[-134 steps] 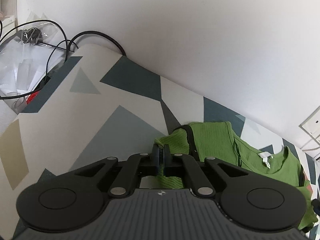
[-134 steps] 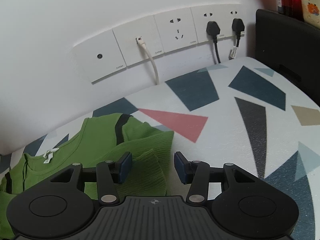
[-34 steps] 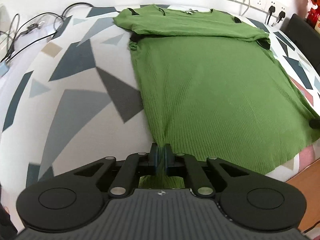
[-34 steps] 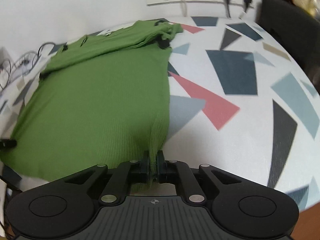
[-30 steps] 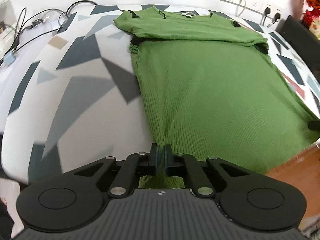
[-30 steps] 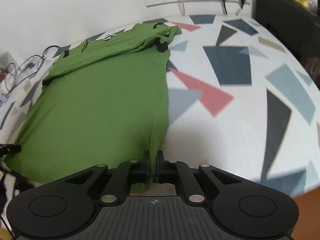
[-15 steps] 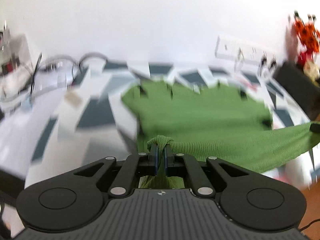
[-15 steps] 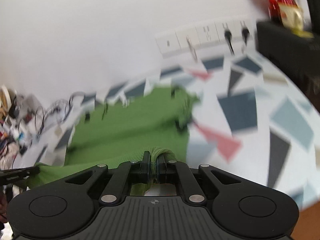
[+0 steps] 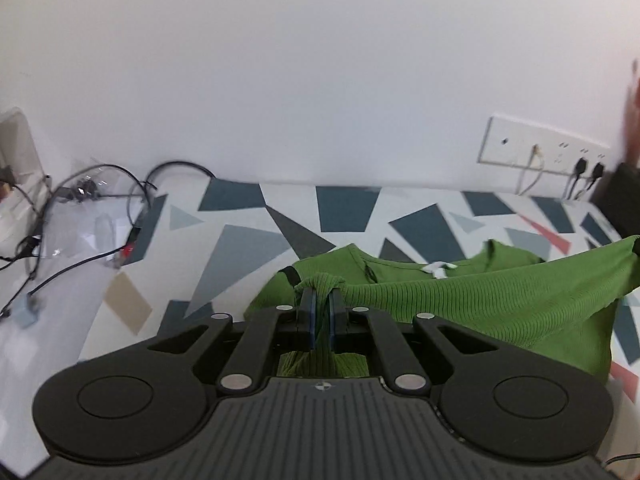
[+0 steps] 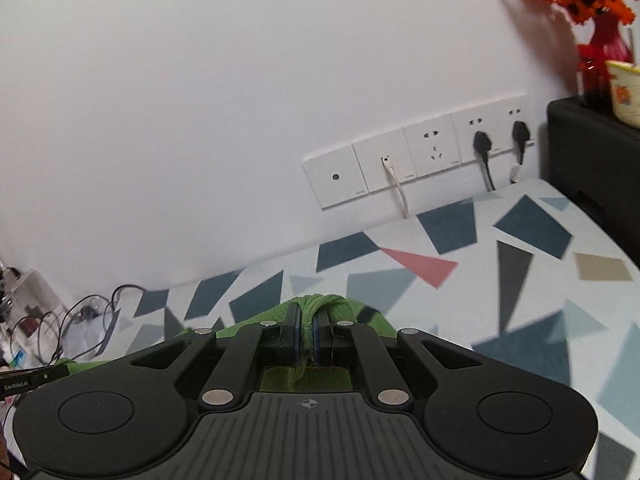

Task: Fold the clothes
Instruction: 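Grasp the shirt hem with the right gripper while the left gripper grasps it too, then lift the hem with both grippers and fold it over toward the collar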

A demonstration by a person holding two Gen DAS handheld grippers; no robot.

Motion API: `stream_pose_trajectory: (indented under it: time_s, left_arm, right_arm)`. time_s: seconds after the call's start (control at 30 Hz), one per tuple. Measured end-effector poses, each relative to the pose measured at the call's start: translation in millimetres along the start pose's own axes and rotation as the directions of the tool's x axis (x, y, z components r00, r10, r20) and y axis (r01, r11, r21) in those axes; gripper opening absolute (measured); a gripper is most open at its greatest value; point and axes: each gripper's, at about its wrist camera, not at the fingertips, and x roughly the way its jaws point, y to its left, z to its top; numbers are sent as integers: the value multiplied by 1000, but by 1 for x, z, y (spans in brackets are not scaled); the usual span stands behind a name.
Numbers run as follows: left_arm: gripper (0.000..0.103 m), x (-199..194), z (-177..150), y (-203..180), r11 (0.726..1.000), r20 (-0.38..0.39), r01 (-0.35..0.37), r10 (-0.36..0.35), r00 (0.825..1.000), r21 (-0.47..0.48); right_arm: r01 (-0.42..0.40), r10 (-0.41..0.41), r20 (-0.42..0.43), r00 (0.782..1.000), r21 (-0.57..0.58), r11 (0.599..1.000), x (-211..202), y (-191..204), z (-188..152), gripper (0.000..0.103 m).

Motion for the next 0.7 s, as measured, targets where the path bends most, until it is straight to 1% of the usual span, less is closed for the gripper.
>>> stream_pose_trajectory:
  time_s: [0.07, 0.17, 0.2, 0.23, 0.27, 0.33, 0.37, 0.4, 0.43, 0.47, 0.53, 0.63, 0.7]
  left_arm:
    - [7, 31, 6, 2, 1000, -52, -3, 3, 999, -3]
    - [7, 79, 4, 0, 999, -119, -28, 31, 992, 28]
    - [7, 94, 1, -1, 998, -134, -37, 43, 990, 44]
    - [8, 105, -3, -3, 997, -131, -42, 51, 990, 68]
    - [13, 112, -8, -4, 995, -125, -44, 54, 991, 85]
    - [33, 124, -17, -5, 993, -115, -45, 58, 992, 113]
    - [65, 126, -20, -5, 990, -110, -63, 78, 991, 127]
    - [85, 126, -20, -3, 988, -110, -84, 99, 989, 133]
    - [84, 124, -19, 1, 987, -105, -90, 105, 989, 134]
    - [84, 118, -16, 6, 989, -97, -77, 90, 991, 130]
    - [84, 103, -10, 16, 992, -76, -46, 55, 996, 118]
    - [84, 68, -6, 22, 992, -27, 8, -5, 1000, 123]
    - [82, 47, -7, 22, 989, -10, 46, -45, 999, 141]
  right_arm:
    - [14, -14, -21, 1000, 4, 1000, 30, -5, 4, 5]
    - [51, -49, -80, 996, 14, 999, 79, -14, -2, 5]
    - [61, -60, -98, 993, 9, 998, 93, -16, -6, 5]
    - [72, -72, -113, 991, -3, 997, 108, -19, -9, 5]
    - [85, -86, -128, 988, -16, 996, 122, -21, -12, 5]
    - [112, -120, -152, 981, -57, 992, 144, -27, -18, 6]
    - [120, -129, -163, 978, -65, 991, 152, -30, -21, 6]
    - [123, -131, -172, 976, -57, 991, 156, -34, -24, 7]
    - [127, -133, -181, 974, -49, 991, 160, -37, -27, 11]
    - [128, -132, -185, 974, -35, 991, 162, -41, -29, 21]
    - [130, -127, -175, 976, 4, 992, 154, -45, -29, 31]
    - [170, -169, -136, 976, 1, 985, 131, -39, -22, 54]
    - [156, -156, -92, 983, -16, 988, 111, -30, -20, 55]
